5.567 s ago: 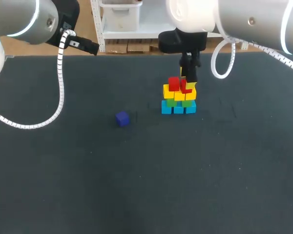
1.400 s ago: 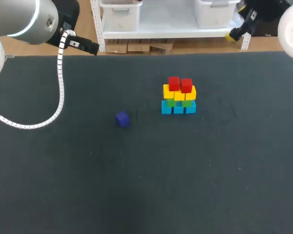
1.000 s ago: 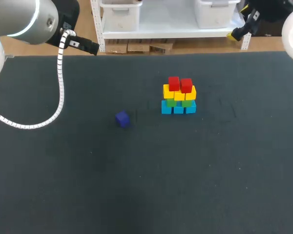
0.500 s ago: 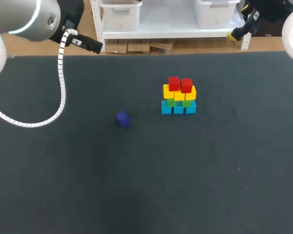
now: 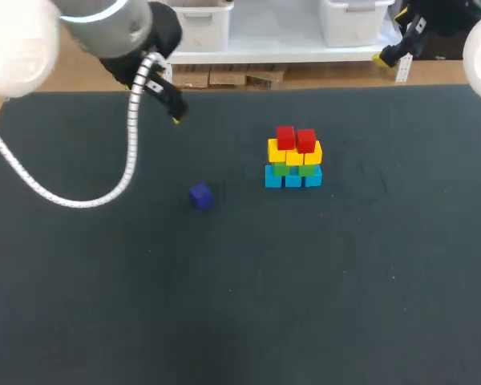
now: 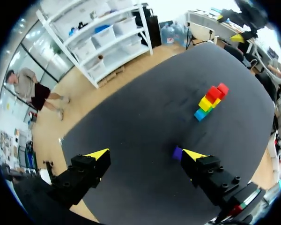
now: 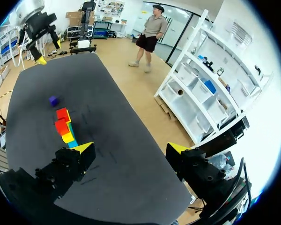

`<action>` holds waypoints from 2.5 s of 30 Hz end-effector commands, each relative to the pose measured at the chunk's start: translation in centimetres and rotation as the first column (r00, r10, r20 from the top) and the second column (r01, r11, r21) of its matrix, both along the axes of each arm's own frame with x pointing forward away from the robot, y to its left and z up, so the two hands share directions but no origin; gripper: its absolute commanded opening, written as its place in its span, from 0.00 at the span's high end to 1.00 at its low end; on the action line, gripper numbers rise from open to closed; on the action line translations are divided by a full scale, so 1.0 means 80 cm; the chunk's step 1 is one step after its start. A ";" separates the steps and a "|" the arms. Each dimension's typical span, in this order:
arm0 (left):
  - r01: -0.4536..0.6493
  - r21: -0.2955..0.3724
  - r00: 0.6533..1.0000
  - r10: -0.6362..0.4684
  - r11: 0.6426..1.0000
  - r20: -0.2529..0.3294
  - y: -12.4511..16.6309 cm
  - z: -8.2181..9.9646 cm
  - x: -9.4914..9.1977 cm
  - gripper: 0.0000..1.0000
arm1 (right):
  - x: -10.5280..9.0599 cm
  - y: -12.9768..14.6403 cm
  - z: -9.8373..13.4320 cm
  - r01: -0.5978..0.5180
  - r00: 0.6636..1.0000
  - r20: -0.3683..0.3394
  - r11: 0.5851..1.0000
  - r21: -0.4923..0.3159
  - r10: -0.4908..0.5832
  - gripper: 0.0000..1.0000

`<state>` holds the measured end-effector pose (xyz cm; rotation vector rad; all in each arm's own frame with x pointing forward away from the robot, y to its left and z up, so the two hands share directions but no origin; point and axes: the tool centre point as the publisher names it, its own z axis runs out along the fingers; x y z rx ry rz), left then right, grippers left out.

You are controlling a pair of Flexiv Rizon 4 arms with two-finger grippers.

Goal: Place the blue cubes, place green cubes on the blue cubes, place the yellow cubes on the green cubes, then place the red cubes on the yellow cubes, and place purple cube on the red cubes.

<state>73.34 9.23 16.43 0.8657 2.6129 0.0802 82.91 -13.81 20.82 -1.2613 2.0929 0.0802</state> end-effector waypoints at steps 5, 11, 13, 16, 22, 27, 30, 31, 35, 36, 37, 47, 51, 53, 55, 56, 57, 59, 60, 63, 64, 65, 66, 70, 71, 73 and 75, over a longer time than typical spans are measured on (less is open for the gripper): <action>-0.030 0.084 0.994 0.039 0.996 -0.098 -0.018 -0.037 0.009 0.00 | -0.001 0.000 0.000 0.002 1.000 0.002 1.000 -0.001 -0.002 0.00; 0.021 0.090 0.979 -0.003 0.996 -0.203 -0.028 -0.068 -0.015 0.00 | -0.001 0.000 0.000 0.002 1.000 0.002 1.000 -0.001 -0.002 0.00; 0.056 0.078 0.971 -0.036 0.995 -0.236 -0.033 -0.073 -0.025 0.00 | -0.001 0.000 0.000 0.002 1.000 0.002 1.000 -0.001 -0.002 0.00; 0.109 0.080 0.958 -0.084 0.991 -0.273 -0.038 -0.084 -0.036 0.00 | -0.001 0.000 0.000 0.002 1.000 0.002 1.000 -0.001 -0.002 0.00; 0.176 0.114 0.935 -0.131 0.978 -0.329 -0.039 -0.108 -0.041 0.00 | -0.001 0.000 0.000 0.002 1.000 0.002 1.000 -0.001 -0.002 0.00; 0.207 0.147 0.918 -0.140 0.967 -0.370 -0.039 -0.124 -0.041 0.00 | -0.001 0.000 0.000 0.002 1.000 0.002 1.000 -0.001 -0.002 0.00; 0.220 0.166 0.912 -0.143 0.961 -0.384 -0.040 -0.135 -0.041 0.00 | -0.001 0.000 0.000 0.002 1.000 0.002 1.000 -0.001 -0.002 0.00; 0.228 0.170 0.909 -0.146 0.959 -0.391 -0.041 -0.139 -0.040 0.00 | -0.001 0.000 0.000 0.002 1.000 0.002 1.000 -0.001 -0.002 0.00; 0.239 0.178 0.902 -0.150 0.954 -0.405 -0.045 -0.148 -0.036 0.00 | -0.001 0.000 0.000 0.002 1.000 0.002 1.000 -0.001 -0.002 0.00; 0.245 0.185 0.898 -0.151 0.952 -0.413 -0.047 -0.152 -0.036 0.00 | -0.001 0.000 0.000 0.002 1.000 0.002 1.000 -0.001 -0.002 0.00; 0.246 0.185 0.897 -0.150 0.952 -0.416 -0.048 -0.156 -0.036 0.00 | -0.001 0.000 0.000 0.002 1.000 0.002 1.000 -0.001 -0.002 0.00; 0.264 0.202 0.868 -0.141 0.943 -0.476 -0.046 -0.170 -0.040 0.00 | -0.001 0.000 0.000 0.002 1.000 0.002 1.000 -0.001 -0.002 0.00; 0.285 0.201 0.856 -0.155 0.937 -0.493 -0.048 -0.173 -0.044 0.00 | -0.001 0.000 0.000 0.002 1.000 0.002 1.000 -0.001 -0.002 0.00; 0.293 0.195 0.847 -0.159 0.936 -0.507 -0.049 -0.173 -0.045 0.00 | -0.001 0.000 0.000 0.002 1.000 0.002 1.000 -0.001 -0.002 0.00; 0.296 0.190 0.843 -0.162 0.936 -0.513 -0.049 -0.173 -0.046 0.00 | -0.001 0.000 0.000 0.002 1.000 0.002 1.000 -0.001 -0.002 0.00; 0.298 0.186 0.840 -0.164 0.936 -0.518 -0.049 -0.173 -0.046 0.00 | -0.001 0.000 0.000 0.002 1.000 0.002 1.000 -0.001 -0.002 0.00; 0.298 0.186 0.838 -0.164 0.936 -0.520 -0.049 -0.174 -0.046 0.00 | -0.001 0.000 0.000 0.002 1.000 0.002 1.000 -0.001 -0.002 0.00; 0.301 0.192 0.834 -0.160 0.934 -0.528 -0.049 -0.176 -0.047 0.00 | -0.001 0.000 0.000 0.002 1.000 0.002 1.000 -0.001 -0.002 0.00; 0.303 0.198 0.834 -0.159 0.932 -0.529 -0.050 -0.177 -0.048 0.00 | -0.001 0.000 0.000 0.002 1.000 0.002 1.000 -0.001 -0.002 0.00; 0.310 0.218 0.839 -0.158 0.926 -0.521 -0.050 -0.180 -0.051 0.00 | -0.001 0.000 0.000 0.002 1.000 0.002 1.000 -0.001 -0.002 0.00; 0.308 0.218 0.840 -0.157 0.926 -0.519 -0.050 -0.181 -0.051 0.00 | -0.001 0.000 0.000 0.002 1.000 0.002 1.000 -0.001 -0.002 0.00; 0.299 0.211 0.847 -0.157 0.931 -0.508 -0.048 -0.180 -0.050 0.00 | -0.001 0.000 0.000 0.002 1.000 0.002 1.000 -0.001 -0.002 0.00; 0.290 0.205 0.850 -0.154 0.935 -0.503 -0.046 -0.178 -0.048 0.00 | -0.001 0.000 0.000 0.002 1.000 0.002 1.000 -0.001 -0.002 0.00; 0.248 0.158 0.873 -0.149 0.956 -0.465 -0.044 -0.169 -0.041 0.00 | -0.001 0.000 0.000 0.002 1.000 0.002 1.000 -0.001 -0.002 0.00; 0.248 0.158 0.873 -0.149 0.956 -0.465 -0.044 -0.169 -0.041 0.00 | -0.001 0.000 0.000 0.002 1.000 0.002 1.000 -0.001 -0.002 0.00; 0.248 0.158 0.873 -0.149 0.956 -0.465 -0.044 -0.169 -0.041 0.00 | -0.001 0.000 0.000 0.002 1.000 0.002 1.000 -0.001 -0.002 0.00; 0.248 0.158 0.873 -0.149 0.956 -0.465 -0.044 -0.169 -0.041 0.00 | -0.001 0.000 0.000 0.002 1.000 0.002 1.000 -0.001 -0.002 0.00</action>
